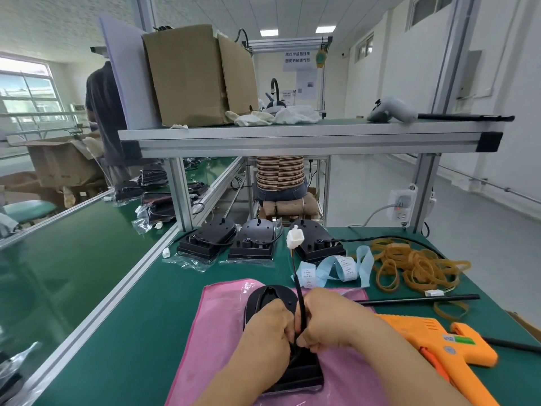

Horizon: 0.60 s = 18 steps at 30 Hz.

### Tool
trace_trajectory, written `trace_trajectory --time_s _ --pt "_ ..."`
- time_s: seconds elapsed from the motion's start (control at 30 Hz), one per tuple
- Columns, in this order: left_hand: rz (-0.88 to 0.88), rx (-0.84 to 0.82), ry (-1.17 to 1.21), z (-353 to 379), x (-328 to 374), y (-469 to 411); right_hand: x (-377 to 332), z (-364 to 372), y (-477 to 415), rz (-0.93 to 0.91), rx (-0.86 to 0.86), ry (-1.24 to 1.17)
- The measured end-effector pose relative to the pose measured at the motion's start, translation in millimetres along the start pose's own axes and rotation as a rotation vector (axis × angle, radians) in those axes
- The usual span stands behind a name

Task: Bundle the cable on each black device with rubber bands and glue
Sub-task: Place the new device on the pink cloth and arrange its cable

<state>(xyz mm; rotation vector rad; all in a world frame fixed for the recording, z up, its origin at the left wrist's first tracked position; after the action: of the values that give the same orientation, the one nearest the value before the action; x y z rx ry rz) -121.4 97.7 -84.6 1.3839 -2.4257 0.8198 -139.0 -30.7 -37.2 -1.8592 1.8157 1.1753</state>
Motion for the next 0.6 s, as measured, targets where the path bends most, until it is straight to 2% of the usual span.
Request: trace_trajectory --time_s 0.1,0.2,0.3,0.4,0.6 --pt "0.001 -0.011 0.012 -3 2 1 -4 -4 -8 -0.022 -0.007 0.090" --pt "-0.026 -0.072 0.165 -4 6 4 3 -10 -14 0.004 -0.009 0.083" --pt "-0.072 -0.004 0.177 -6 0 7 13 -13 -17 0.071 -0.007 0.051" --pt "-0.036 0.048 0.138 -6 2 7 21 -9 -18 0.095 -0.023 -0.092" --pt "-0.045 0.045 0.133 -6 3 7 21 -5 -18 -0.012 -0.027 -0.094"
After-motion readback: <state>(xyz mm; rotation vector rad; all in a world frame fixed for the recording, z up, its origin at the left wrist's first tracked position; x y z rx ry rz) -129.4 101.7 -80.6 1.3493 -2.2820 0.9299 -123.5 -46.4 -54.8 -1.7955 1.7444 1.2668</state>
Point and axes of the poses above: each hand's wrist, its own y-axis away from the middle knuckle, its own z-axis out of the palm, x = y × z, the point moved 3 cm from there along -y, towards the middle knuckle, and after that the axes turned 8 degrees about -y, right-handed, at the moved point
